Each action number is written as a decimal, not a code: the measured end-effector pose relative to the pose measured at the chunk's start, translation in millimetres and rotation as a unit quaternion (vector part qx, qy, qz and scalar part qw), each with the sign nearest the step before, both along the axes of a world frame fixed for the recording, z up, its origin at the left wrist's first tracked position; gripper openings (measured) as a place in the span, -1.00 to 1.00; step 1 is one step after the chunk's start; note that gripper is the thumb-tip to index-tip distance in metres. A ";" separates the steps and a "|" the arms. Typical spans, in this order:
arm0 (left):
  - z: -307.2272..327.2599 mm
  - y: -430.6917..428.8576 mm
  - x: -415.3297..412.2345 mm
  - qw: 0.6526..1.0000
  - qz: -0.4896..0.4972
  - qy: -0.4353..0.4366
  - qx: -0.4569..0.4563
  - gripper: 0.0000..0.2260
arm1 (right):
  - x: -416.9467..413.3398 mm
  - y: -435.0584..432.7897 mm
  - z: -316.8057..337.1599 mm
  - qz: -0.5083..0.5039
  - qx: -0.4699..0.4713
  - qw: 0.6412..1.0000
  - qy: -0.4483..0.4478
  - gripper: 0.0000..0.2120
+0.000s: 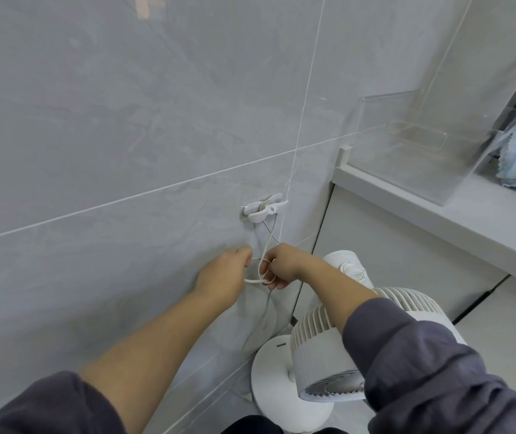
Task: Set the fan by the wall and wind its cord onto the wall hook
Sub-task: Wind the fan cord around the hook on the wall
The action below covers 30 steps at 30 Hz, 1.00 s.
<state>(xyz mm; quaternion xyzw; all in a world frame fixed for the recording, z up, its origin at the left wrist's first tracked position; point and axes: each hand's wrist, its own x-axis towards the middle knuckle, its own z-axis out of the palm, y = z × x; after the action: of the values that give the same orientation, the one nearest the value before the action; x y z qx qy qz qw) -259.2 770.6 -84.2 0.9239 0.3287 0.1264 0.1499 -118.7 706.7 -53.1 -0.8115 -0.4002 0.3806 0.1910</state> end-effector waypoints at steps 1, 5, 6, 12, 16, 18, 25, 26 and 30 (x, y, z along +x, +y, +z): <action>0.6 0.4 -1.2 0.998 -0.013 0.028 0.061 -0.81 | -0.3 0.2 0.0 -0.005 0.000 1.000 0.009 -0.68; 5.4 -0.9 -8.9 0.956 -0.111 0.075 0.262 -0.95 | 3.0 0.7 0.3 -0.024 0.001 0.999 0.037 -0.71; 6.5 -2.8 -9.4 0.949 -0.126 0.083 0.278 -0.90 | 3.4 0.6 0.8 -0.025 0.002 0.999 0.039 -0.72; 12.4 -5.6 -0.4 0.981 -0.048 0.075 0.174 -0.97 | 1.8 -2.5 5.5 -0.026 -0.005 0.999 0.044 -0.74; 11.5 1.1 -9.3 0.992 0.066 0.050 0.099 -0.86 | 6.4 -9.9 4.1 -0.040 -0.020 0.997 0.057 -0.77; 14.3 -1.6 -9.6 0.984 0.048 0.102 0.135 -0.78 | 5.2 -8.8 5.3 -0.038 -0.014 0.997 0.065 -0.74; 29.5 -19.9 -0.5 0.898 -0.144 0.135 0.393 -0.76 | -0.9 -2.9 8.3 -0.040 -0.007 0.997 0.065 -0.75; 31.7 -19.9 -0.7 0.904 -0.130 0.142 0.381 -0.76 | -1.5 -3.4 8.3 -0.042 -0.005 0.997 0.068 -0.75; 36.3 -9.3 -1.4 0.985 0.074 0.061 0.145 -0.90 | -0.4 -11.6 8.5 -0.044 -0.044 0.993 0.098 -0.74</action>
<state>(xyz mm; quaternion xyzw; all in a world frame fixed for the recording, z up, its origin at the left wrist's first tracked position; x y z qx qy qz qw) -260.5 761.3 -48.0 0.9147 0.3833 0.1272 -0.0153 -119.1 695.1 -44.6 -0.7949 -0.3263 0.4667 0.2094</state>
